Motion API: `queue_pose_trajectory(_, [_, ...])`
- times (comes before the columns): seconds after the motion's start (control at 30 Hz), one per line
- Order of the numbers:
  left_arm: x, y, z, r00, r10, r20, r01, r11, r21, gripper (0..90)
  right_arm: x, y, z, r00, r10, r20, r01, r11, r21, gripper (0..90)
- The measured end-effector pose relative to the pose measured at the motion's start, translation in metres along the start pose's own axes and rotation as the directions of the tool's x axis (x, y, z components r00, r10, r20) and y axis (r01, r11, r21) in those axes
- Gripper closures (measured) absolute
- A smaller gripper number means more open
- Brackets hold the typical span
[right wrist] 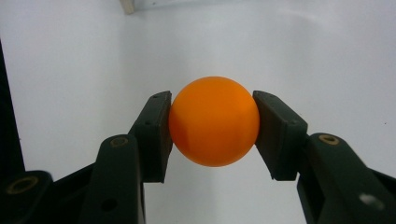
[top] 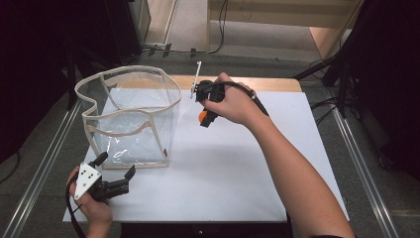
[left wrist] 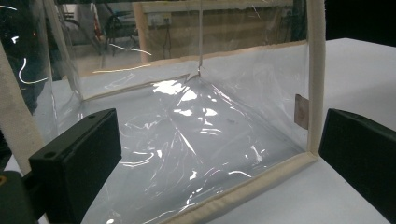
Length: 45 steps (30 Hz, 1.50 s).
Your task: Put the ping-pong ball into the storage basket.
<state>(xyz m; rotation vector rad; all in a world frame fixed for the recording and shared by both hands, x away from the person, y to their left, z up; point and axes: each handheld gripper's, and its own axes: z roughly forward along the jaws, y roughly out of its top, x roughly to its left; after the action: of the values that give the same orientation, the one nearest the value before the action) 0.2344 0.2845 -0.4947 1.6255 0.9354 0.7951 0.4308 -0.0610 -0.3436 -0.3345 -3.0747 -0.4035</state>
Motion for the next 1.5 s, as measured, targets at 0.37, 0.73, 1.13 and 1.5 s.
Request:
queue_pose_trajectory(0.37, [0.000, 0.000, 0.000, 1.0000, -0.004, -0.008, 0.004, 1.0000, 0.002, 0.0, 0.001, 0.013, -0.010, 1.0000, -0.007, -0.002, 0.007, 1.000, -0.003, 47.9])
queue_pose_trajectory(0.73, [0.000, 0.000, -0.001, 1.0000, 0.002, -0.003, -0.002, 1.0000, 0.000, 0.0, 0.001, 0.024, -0.026, 0.9998, -0.016, 0.011, 0.016, 1.000, -0.002, 47.9])
queue_pose_trajectory(1.13, [0.000, 0.000, -0.001, 1.0000, -0.001, -0.001, 0.001, 1.0000, -0.002, 0.0, 0.001, 0.040, -0.038, 0.9994, -0.030, 0.015, 0.030, 1.000, 0.009, 47.9])
queue_pose_trajectory(1.5, [0.000, 0.000, -0.001, 1.0000, 0.000, 0.002, 0.000, 1.0000, -0.002, 0.0, 0.002, 0.052, -0.047, 0.9989, -0.045, 0.015, 0.045, 0.999, 0.013, 47.8])
